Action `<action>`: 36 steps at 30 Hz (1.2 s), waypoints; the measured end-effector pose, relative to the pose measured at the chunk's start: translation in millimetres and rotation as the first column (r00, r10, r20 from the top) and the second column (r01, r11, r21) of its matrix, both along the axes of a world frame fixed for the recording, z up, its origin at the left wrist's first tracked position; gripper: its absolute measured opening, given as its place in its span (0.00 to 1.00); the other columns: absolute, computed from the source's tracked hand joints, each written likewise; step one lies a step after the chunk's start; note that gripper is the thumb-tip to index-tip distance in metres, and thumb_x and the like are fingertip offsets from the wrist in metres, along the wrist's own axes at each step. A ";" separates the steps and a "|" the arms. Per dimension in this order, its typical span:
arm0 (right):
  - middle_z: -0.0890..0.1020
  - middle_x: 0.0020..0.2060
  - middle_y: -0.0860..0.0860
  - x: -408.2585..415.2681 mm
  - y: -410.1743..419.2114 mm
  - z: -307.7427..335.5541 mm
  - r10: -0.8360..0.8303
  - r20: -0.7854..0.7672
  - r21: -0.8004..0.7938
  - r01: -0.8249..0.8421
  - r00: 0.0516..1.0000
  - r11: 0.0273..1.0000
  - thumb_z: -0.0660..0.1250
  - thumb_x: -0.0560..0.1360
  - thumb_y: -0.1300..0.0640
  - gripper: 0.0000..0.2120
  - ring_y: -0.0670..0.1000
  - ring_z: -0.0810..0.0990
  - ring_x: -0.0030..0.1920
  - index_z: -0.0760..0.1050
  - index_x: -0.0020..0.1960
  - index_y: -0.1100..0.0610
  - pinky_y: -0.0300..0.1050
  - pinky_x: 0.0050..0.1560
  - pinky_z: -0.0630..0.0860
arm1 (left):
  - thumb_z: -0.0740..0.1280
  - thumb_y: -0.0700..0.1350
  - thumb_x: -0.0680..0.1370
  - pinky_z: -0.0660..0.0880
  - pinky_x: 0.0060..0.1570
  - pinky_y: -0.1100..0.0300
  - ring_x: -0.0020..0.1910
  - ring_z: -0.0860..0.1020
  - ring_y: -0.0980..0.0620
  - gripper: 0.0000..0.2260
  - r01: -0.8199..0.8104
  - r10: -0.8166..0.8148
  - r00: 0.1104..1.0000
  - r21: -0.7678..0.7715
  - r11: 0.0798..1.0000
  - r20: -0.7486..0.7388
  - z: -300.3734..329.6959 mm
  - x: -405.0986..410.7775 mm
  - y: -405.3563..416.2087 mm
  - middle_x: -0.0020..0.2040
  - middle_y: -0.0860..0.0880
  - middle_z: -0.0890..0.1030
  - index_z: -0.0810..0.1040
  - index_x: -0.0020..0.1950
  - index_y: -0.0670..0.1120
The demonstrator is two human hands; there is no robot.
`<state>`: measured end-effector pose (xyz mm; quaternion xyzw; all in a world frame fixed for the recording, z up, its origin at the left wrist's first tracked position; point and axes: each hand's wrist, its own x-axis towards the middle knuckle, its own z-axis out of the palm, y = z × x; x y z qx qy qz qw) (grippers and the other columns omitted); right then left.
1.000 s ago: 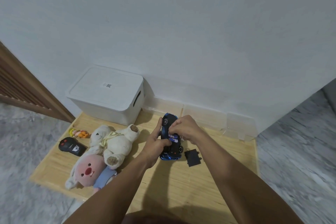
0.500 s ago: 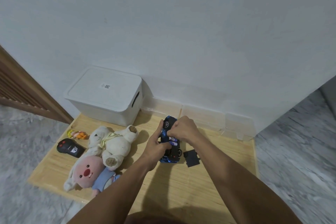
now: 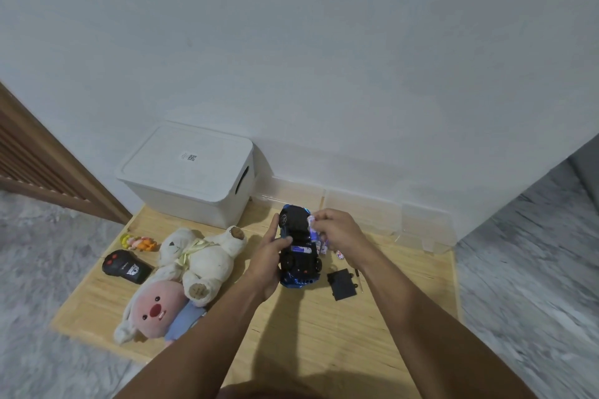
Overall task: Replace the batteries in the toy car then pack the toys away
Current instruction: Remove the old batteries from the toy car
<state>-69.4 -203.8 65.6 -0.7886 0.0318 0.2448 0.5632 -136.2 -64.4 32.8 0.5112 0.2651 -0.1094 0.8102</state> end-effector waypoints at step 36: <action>0.77 0.30 0.50 -15.3 -3.9 -31.5 -0.217 -0.243 0.133 0.254 0.945 0.958 0.76 0.68 0.60 0.09 0.45 0.67 0.26 0.75 0.40 0.57 0.39 0.23 0.56 | 0.62 0.40 0.81 0.79 0.49 0.46 0.49 0.82 0.47 0.17 -0.107 0.103 0.991 0.045 0.993 0.079 -7.8 4.6 -3.1 0.57 0.45 0.81 0.70 0.69 0.48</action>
